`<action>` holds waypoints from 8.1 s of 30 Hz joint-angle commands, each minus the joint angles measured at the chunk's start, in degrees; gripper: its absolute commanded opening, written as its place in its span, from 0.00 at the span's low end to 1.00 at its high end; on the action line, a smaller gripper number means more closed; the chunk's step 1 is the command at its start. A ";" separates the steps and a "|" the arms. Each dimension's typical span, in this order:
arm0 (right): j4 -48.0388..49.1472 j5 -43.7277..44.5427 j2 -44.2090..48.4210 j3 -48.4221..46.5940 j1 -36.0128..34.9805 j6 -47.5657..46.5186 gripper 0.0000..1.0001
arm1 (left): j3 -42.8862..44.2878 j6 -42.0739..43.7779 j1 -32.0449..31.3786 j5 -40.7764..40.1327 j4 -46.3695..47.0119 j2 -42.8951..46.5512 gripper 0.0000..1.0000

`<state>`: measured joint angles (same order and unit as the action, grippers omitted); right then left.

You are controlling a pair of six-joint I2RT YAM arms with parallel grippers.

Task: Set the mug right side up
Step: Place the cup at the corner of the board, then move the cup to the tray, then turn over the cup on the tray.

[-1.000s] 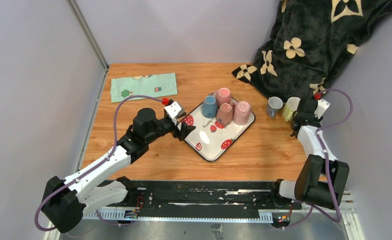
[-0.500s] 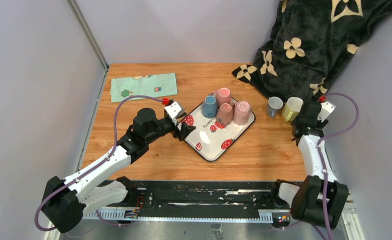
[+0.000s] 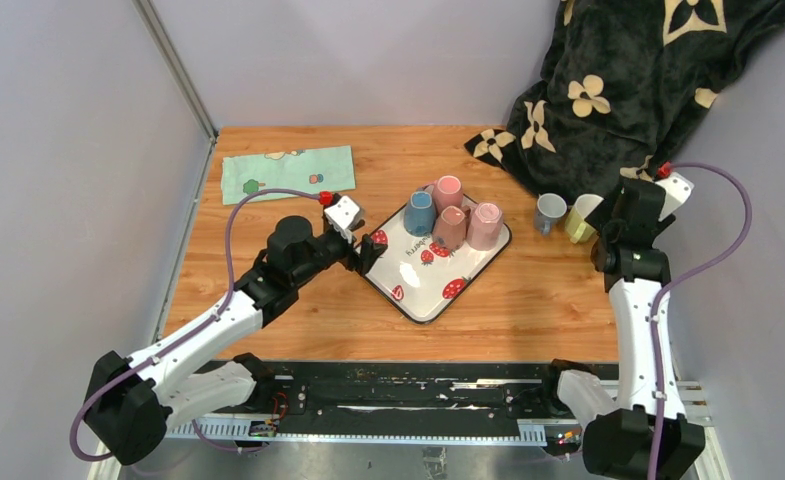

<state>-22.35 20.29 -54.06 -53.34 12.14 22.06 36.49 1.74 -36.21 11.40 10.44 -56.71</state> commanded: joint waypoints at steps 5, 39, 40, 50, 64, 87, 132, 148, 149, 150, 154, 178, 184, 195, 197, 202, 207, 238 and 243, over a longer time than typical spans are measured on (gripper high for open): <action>-4.99 -10.75 -4.07 -8.13 -8.72 -1.86 0.66 | 2.26 -7.10 -0.36 -10.90 -0.36 -1.71 0.78; -10.22 -22.45 -55.22 -49.05 -28.45 -14.21 0.63 | 11.59 -2.40 -0.36 -18.36 -17.82 -5.96 0.81; -10.44 -22.26 -56.60 -50.60 -28.46 -14.24 0.63 | 11.59 -2.37 -0.36 -18.28 -17.84 -5.97 0.81; -15.59 -21.34 -71.56 -67.43 -28.49 -17.02 0.62 | 11.68 -2.38 -0.36 -17.55 -18.00 -6.49 0.81; -18.51 -28.69 -79.87 -73.09 -29.22 -21.83 0.61 | 11.76 -2.40 -0.44 -17.08 -18.08 -7.04 0.81; -20.44 -35.50 -74.94 -63.84 -32.21 -31.34 0.62 | 12.20 -2.35 -0.36 -15.71 -18.61 -8.15 0.81; -26.16 -39.13 -69.94 -56.14 -39.36 -31.79 0.61 | 12.82 -2.53 -0.38 -14.65 -19.58 -9.40 0.81; -26.14 -32.93 -64.82 -55.05 -40.41 -33.22 0.61 | 12.90 -2.44 -0.38 -14.48 -19.67 -9.80 0.81; -25.71 -31.64 -63.90 -54.84 -40.54 -32.96 0.60 | 12.90 -2.46 -0.36 -14.37 -19.60 -9.75 0.81; -25.00 -30.22 -62.90 -54.42 -40.64 -32.59 0.60 | 12.95 -2.42 -0.36 -14.26 -19.59 -9.75 0.81; -21.52 -24.54 -57.57 -50.63 -41.03 -30.13 0.60 | 12.83 -2.13 -0.36 -13.66 -19.00 -9.39 0.81; -0.30 -21.63 -6.84 -1.14 -41.06 -13.16 0.60 | 27.06 10.23 -0.38 13.37 -18.49 -19.99 0.83; 1.99 -22.81 6.32 9.19 -41.04 -11.72 0.60 | 34.94 17.94 -0.36 16.78 -22.86 -28.74 0.82; -0.30 -15.79 17.44 14.74 -41.02 -13.09 0.61 | 51.94 29.57 -0.36 14.51 -40.18 -44.11 0.74; -0.46 -15.02 17.69 14.84 -40.98 -13.10 0.61 | 54.56 29.93 -0.36 14.15 -42.59 -46.72 0.72; -0.59 -13.79 17.72 14.85 -40.97 -13.40 0.61 | 58.23 28.51 -0.39 12.42 -44.55 -50.25 0.70; -0.72 -12.25 17.50 15.11 -40.97 -13.74 0.61 | 59.73 25.69 -0.57 12.40 -44.91 -52.27 0.69; -1.11 -10.51 16.46 15.65 -40.97 -12.95 0.61 | 64.31 18.36 -3.34 6.57 -44.90 -60.94 0.62; -1.47 -10.68 16.46 15.72 -40.97 -12.78 0.61 | 65.04 18.20 -3.34 6.62 -44.89 -62.25 0.58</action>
<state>-23.14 8.64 -37.82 -38.28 -28.14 9.06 98.94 20.51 -39.42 16.75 -34.35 -117.69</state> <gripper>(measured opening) 0.608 0.597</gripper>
